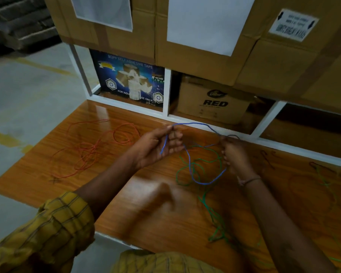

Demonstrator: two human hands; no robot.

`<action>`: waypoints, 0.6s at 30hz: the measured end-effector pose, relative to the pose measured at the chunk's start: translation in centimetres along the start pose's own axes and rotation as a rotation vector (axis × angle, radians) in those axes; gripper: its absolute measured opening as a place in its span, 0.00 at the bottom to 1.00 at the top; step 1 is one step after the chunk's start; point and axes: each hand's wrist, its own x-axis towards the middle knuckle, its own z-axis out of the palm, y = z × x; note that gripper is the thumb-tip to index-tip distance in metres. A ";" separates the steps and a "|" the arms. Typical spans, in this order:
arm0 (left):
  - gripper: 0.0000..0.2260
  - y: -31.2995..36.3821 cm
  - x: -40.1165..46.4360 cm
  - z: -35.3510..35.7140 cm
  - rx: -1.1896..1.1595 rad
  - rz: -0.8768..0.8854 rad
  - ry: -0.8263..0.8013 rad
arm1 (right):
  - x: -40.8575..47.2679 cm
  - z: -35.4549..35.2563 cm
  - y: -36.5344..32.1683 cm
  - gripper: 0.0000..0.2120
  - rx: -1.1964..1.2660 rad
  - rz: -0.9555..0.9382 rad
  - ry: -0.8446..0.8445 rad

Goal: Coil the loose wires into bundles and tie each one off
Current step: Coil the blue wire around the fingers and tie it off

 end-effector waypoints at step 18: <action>0.17 0.0 4.7 0.5 1.078 0.256 -0.039 | -6.4 0.6 -2.4 0.11 -0.262 -0.129 -0.752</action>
